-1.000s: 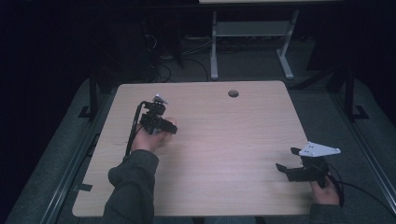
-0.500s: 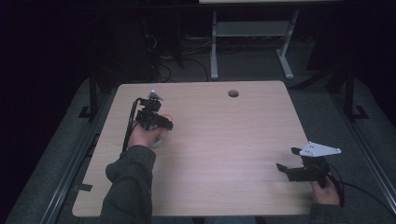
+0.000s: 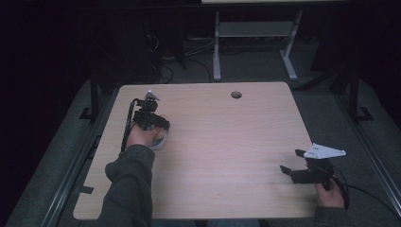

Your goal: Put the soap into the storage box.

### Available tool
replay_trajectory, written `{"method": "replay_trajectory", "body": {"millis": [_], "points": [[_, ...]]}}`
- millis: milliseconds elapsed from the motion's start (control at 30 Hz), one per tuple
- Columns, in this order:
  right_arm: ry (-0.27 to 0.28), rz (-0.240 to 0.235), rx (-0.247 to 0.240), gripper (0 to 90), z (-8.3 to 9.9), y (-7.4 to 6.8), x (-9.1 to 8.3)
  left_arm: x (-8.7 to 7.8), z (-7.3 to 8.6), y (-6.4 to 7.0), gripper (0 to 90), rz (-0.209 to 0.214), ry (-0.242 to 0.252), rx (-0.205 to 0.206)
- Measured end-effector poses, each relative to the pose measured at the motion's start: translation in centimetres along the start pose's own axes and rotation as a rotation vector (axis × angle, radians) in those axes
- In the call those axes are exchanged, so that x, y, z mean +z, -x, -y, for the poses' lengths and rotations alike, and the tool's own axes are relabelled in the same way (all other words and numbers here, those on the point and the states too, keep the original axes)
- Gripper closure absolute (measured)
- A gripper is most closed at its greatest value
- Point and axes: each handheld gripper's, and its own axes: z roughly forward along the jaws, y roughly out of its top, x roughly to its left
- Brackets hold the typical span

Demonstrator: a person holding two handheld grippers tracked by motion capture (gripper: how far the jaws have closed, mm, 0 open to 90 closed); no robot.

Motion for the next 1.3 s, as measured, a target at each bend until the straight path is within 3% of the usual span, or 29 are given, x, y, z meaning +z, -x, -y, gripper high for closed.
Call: {"method": "replay_trajectory", "body": {"millis": [667,1300], "points": [[-0.006,-0.001,0.003,14.0,0.0,0.0,0.0,0.7,0.5,-1.9,32.0,-0.008,-0.003,-0.060],[-0.004,0.000,-0.002,14.0,0.0,0.1,0.0,1.5,0.6,-2.5,31.9,-0.026,-0.036,-0.065]]}}
